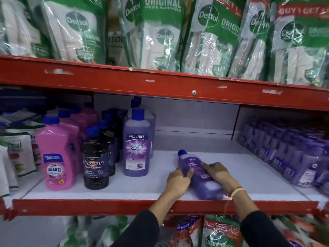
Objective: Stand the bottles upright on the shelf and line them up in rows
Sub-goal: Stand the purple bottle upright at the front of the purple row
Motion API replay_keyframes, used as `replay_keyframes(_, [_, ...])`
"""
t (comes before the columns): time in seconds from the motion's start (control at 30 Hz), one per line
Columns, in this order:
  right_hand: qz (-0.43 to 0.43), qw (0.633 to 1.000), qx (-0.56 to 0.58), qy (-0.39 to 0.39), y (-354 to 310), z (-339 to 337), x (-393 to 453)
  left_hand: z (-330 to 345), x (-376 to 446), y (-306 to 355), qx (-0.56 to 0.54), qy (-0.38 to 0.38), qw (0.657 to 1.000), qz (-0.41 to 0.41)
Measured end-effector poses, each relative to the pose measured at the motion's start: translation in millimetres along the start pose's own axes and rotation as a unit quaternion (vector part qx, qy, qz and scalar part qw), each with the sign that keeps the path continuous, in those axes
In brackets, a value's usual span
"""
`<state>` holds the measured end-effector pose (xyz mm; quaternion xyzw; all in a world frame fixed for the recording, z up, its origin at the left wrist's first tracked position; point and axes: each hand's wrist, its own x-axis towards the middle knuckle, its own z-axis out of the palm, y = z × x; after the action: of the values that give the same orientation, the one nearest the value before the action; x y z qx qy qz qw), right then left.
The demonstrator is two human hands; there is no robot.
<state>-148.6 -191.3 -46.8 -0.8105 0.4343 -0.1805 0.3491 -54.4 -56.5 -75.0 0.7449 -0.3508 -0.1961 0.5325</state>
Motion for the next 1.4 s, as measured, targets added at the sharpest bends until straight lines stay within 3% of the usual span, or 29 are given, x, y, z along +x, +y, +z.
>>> replay_keyframes(0.1, [0.000, 0.995, 0.099, 0.005, 7, 11, 1, 3, 0, 3, 0.004, -0.011, 1.000, -0.022])
replay_keyframes(0.17, [-0.005, 0.986, 0.168, 0.020, 8, 18, -3, 0, -1, 1, -0.061, -0.024, 0.998, -0.025])
replay_keyframes(0.33, [-0.066, 0.945, 0.310, 0.077, -22, 31, -40, -29, -21, 4, -0.124, 0.006, 0.987, 0.103])
replay_keyframes(0.47, [-0.142, 0.903, 0.396, 0.083, -52, 52, -72, -77, -38, 0, -0.159, 0.007, 0.974, 0.161])
replay_keyframes(0.73, [-0.244, 0.867, 0.433, 0.044, -91, 105, -96, -139, -62, -33, -0.161, 0.095, 0.955, 0.228])
replay_keyframes(0.97, [-0.262, 0.872, 0.410, 0.047, -102, 124, -108, -156, -64, -42, -0.232, 0.168, 0.943, 0.168])
replay_keyframes(1.17, [-0.240, 0.910, 0.337, -0.019, -119, 131, -108, -165, -54, -55, -0.187, 0.092, 0.963, 0.172])
replay_keyframes(1.4, [-0.224, 0.881, 0.394, -0.135, -116, 120, -86, -166, -53, -53, -0.210, 0.020, 0.966, 0.147])
